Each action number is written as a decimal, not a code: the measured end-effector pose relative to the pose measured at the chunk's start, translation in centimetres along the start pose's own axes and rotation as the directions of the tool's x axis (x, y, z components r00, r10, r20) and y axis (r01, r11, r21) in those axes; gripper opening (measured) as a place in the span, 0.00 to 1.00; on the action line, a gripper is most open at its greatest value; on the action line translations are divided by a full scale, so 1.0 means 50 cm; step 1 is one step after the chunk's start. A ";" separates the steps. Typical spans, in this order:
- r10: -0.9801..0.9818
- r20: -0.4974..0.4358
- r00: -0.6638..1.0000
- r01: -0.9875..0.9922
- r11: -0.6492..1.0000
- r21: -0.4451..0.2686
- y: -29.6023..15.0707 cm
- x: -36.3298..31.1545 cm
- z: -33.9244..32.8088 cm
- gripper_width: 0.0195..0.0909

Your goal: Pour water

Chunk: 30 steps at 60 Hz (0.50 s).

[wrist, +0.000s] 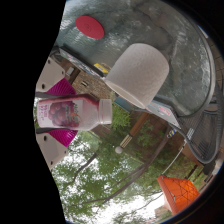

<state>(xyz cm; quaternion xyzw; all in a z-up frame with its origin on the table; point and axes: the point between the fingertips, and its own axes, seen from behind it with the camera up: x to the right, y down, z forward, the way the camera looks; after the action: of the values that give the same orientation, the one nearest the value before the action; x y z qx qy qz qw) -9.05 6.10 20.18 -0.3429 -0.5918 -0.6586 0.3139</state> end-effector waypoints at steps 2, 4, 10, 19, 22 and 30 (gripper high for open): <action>-0.070 0.012 0.997 0.069 0.998 0.007 -0.003 -0.003 0.003 0.30; -0.140 0.010 0.990 0.140 0.990 0.020 -0.008 -0.005 0.012 0.30; -0.266 -0.011 0.964 0.266 0.963 0.049 -0.024 -0.001 0.021 0.30; -0.271 -0.016 0.962 0.271 0.963 -0.005 -0.028 -0.012 0.009 0.30; -0.254 -0.003 0.967 0.253 0.967 0.038 -0.006 0.005 0.022 0.30; -0.040 -0.065 0.997 0.040 0.999 0.004 0.032 0.070 0.020 0.30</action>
<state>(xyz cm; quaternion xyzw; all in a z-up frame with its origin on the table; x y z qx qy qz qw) -9.63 6.88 24.02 -0.3087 -0.5896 -0.6740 0.3206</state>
